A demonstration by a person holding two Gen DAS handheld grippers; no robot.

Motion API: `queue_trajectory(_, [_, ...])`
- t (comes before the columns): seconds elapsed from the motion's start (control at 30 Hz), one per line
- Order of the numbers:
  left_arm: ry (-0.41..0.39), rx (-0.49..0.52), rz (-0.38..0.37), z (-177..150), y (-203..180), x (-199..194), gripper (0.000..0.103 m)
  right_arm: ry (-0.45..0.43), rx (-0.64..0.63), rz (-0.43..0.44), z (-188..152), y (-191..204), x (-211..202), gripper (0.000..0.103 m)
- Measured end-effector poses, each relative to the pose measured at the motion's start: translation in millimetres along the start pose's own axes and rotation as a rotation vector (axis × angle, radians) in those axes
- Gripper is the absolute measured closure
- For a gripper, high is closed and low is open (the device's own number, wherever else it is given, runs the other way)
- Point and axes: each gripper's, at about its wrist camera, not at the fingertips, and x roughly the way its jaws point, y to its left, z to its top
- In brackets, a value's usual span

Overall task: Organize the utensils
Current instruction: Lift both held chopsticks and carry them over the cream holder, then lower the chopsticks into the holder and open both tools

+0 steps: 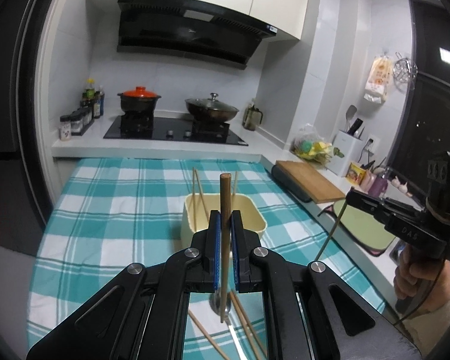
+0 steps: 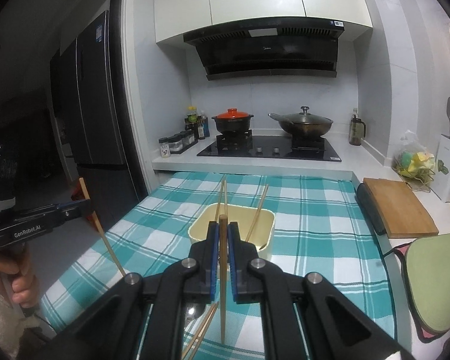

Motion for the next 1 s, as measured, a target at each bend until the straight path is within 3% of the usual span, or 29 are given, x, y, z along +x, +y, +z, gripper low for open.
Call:
queue_trajectory(0.33, [-0.118,0.055,0.022,87,-24,38,0.098,-0.108,-0.007,0.003,78,-13,23,0.097])
queue_trajectory(0.53, [-0.1,0.033,0.051,106,-26,102,0.098,-0.167,-0.013,-0.025,109,-27,58,0.097])
queue_trajectory(0.67, [-0.019,0.016,0.063,95,-22,152,0.098,-0.1,0.002,-0.03,104,-40,100,0.097])
queue_trajectory(0.9, [0.117,-0.007,0.099,60,-11,217,0.098,0.094,0.072,-0.006,73,-66,168,0.097])
queue_trajectory(0.97, [0.148,-0.01,0.112,52,-8,230,0.097,0.126,0.084,-0.005,64,-71,180,0.097])
queue_trajectory(1.0, [0.171,-0.013,0.129,49,-7,234,0.092,0.142,0.094,0.006,60,-73,185,0.096])
